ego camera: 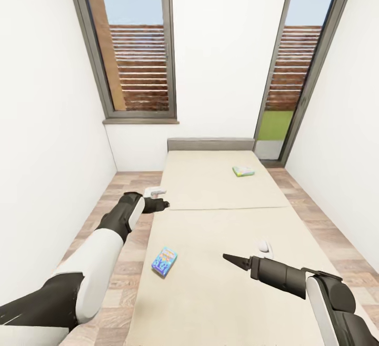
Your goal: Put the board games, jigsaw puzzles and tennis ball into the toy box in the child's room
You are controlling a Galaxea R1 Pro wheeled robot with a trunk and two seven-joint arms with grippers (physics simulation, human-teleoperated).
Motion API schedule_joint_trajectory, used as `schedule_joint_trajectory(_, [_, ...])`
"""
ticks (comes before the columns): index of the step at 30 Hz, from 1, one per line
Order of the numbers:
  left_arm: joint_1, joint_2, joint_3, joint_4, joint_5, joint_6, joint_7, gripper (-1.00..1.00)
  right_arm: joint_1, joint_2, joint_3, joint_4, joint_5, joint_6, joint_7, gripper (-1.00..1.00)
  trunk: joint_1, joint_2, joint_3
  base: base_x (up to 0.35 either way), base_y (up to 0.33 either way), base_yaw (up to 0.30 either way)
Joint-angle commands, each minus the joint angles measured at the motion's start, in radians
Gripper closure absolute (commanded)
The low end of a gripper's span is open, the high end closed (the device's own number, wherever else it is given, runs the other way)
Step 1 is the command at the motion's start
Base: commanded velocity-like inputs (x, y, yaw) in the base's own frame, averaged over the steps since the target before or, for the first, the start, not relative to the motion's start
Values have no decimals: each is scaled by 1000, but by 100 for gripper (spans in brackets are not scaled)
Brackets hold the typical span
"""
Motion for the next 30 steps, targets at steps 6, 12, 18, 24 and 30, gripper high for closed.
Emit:
schedule_joint_trajectory(6, [-43,-9,7,0,1,30,26,-100,-1,-1,-1,0,6,3,6,-100,1,-2,-12,0,0,0])
schedule_joint_trajectory(12, [-66,-12,7,1,0,37,33,-100,-1,-13,-1,0,3,3,8,-100,1,-2,-22,0,0,0])
schedule_joint_trajectory(18, [-71,-11,8,12,-2,36,33,-100,-1,-43,-17,-1,-9,3,14,-100,1,-2,-32,0,0,0])
schedule_joint_trajectory(24, [-71,-13,8,90,-6,12,34,-100,-1,-49,-52,-2,-13,3,19,-100,1,-2,-42,0,0,0])
schedule_joint_trajectory(30, [-72,-17,7,119,-6,-11,42,-100,-99,-53,-59,-3,-24,3,22,-100,1,-2,-52,0,0,0])
